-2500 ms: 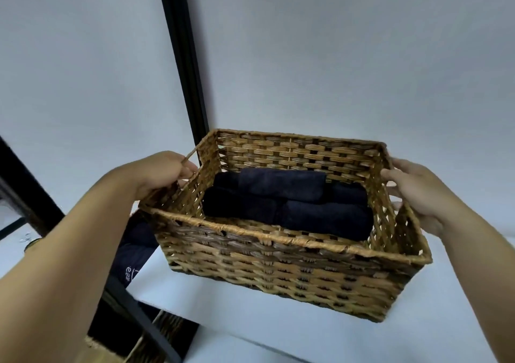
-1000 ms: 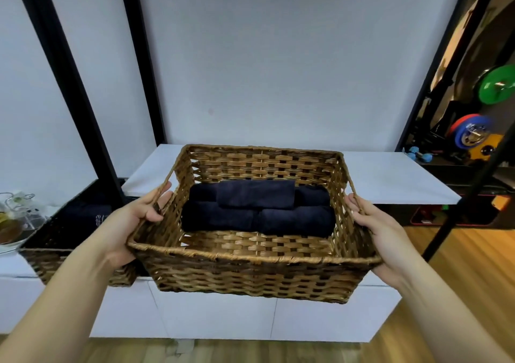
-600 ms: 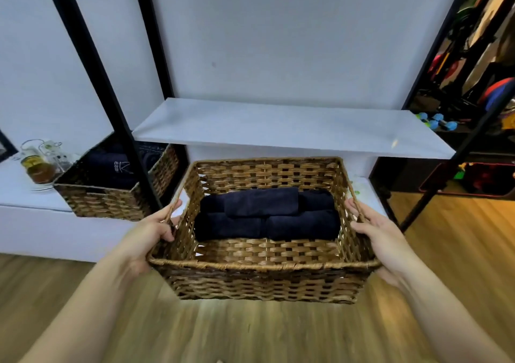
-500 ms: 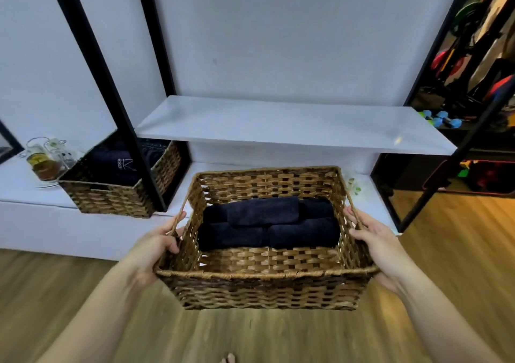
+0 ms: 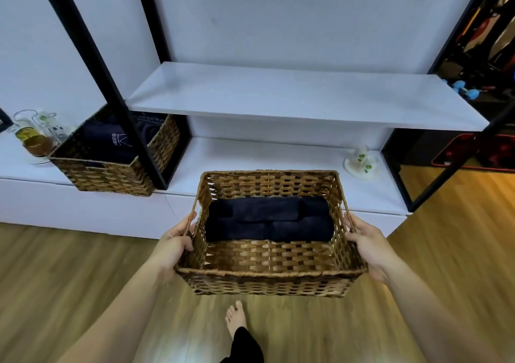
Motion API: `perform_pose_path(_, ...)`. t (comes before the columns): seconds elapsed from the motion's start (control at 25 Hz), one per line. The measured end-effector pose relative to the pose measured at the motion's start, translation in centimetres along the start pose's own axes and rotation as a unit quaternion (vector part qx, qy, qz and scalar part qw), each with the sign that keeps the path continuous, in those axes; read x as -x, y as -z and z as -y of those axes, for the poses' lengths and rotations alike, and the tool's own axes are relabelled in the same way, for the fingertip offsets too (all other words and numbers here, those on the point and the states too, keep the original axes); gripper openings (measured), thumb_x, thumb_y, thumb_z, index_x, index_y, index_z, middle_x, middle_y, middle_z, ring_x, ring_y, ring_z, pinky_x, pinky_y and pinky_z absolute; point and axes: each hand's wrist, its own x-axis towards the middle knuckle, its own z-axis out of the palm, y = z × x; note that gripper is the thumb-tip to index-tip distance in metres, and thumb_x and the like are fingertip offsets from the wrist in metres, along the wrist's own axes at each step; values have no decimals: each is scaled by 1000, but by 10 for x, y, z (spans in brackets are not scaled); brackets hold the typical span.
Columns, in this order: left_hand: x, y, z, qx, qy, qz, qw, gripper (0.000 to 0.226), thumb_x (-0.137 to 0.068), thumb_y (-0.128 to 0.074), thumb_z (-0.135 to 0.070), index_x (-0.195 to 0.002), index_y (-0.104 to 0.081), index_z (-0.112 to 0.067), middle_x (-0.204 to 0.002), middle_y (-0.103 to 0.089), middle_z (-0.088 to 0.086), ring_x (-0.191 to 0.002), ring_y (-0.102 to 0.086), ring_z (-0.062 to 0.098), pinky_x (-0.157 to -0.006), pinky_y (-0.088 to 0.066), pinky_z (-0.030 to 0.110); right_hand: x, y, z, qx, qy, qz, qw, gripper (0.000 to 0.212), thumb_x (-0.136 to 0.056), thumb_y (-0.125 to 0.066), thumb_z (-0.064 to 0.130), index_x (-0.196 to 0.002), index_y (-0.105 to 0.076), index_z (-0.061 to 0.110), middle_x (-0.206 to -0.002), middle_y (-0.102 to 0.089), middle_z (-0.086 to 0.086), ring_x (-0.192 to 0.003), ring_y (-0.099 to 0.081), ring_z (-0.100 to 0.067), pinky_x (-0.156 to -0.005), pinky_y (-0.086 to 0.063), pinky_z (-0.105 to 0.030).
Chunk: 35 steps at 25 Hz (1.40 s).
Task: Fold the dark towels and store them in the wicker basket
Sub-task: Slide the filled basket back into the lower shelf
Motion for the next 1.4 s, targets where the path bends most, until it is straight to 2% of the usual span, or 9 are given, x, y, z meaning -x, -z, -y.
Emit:
perform_pose_path(0.32,-148,-11,-49,1,7,12,1000,90,-73,-30,25,-139,-59,-28,-122,-72,-11,-122,-62,20,-103,-50,43,-125,-45,28,-5,-42,-63,997,50,-106,-37,1,-148,-49,26,-115,-65,21,-105,-61,-9,-100,-48,-40)
perform_pose_path(0.4,-189,-15,-60,-6,7,17,1000,89,-74,-31,24,-136,-61,-32,-119,-73,-13,-119,-63,20,-93,-53,38,-158,-57,37,-12,-44,-83,996,50,-106,-37,-1,-145,-52,26,-107,-65,25,-111,-61,-13,-99,-51,-40)
perform_pose_path(0.52,-232,-23,-71,-14,17,19,1000,88,-74,-33,24,-134,-63,-34,-126,-71,-11,-121,-63,22,-87,-54,36,-191,-67,46,-16,-44,-115,992,51,-105,-37,-5,-138,-56,30,-94,-62,29,-91,-61,-1,-81,-52,-27)
perform_pose_path(0.8,-284,-50,-79,-48,62,19,997,78,-88,-34,21,-136,-61,-34,-114,-71,-17,-103,-64,15,-78,-56,37,-251,-62,30,-4,-63,-155,986,50,-104,-40,-6,-145,-52,19,-114,-64,17,-100,-61,-5,-87,-50,-25)
perform_pose_path(0.92,-310,-61,-82,-28,37,-10,999,55,-101,-44,7,-134,-63,-32,-114,-71,-15,-102,-67,9,-77,-57,29,-280,-59,33,8,-54,-149,987,49,-105,-40,-5,-145,-52,20,-115,-60,23,-109,-58,-7,-88,-49,-22)
perform_pose_path(1.04,-332,-74,-86,-100,-29,-63,993,35,-105,-53,-23,-139,-61,-25,-129,-66,-8,-118,-62,13,-98,-50,27,-316,-60,45,72,-19,-133,988,47,-106,-41,3,-148,-49,24,-130,-58,16,-117,-54,-8,-97,-43,-23)
perform_pose_path(1.16,-331,-89,-89,-246,-99,-82,961,45,-106,-46,-37,-145,-53,-15,-112,-67,-11,-114,-60,15,-92,-42,22,-340,-58,42,174,3,-123,977,48,-106,-39,12,-152,-40,27,-130,-60,5,-114,-61,-19,-93,-48,-30)
perform_pose_path(1.24,-330,-87,-87,-348,-141,-81,923,58,-104,-43,-48,-155,-37,-19,-140,-59,-1,-134,-51,23,-103,-40,27,-345,-60,38,276,11,-126,953,53,-105,-40,23,-157,-29,24,-140,-54,-5,-121,-58,-33,-100,-48,-42)
perform_pose_path(1.4,-317,-75,-67,-625,-242,-30,742,92,-95,-32,-75,-162,-6,-17,-169,-5,1,-156,1,16,-127,-7,40,-306,-82,21,530,57,-146,833,80,-98,-44,60,-159,-16,17,-166,-14,-14,-150,-16,-41,-118,-22,-56)
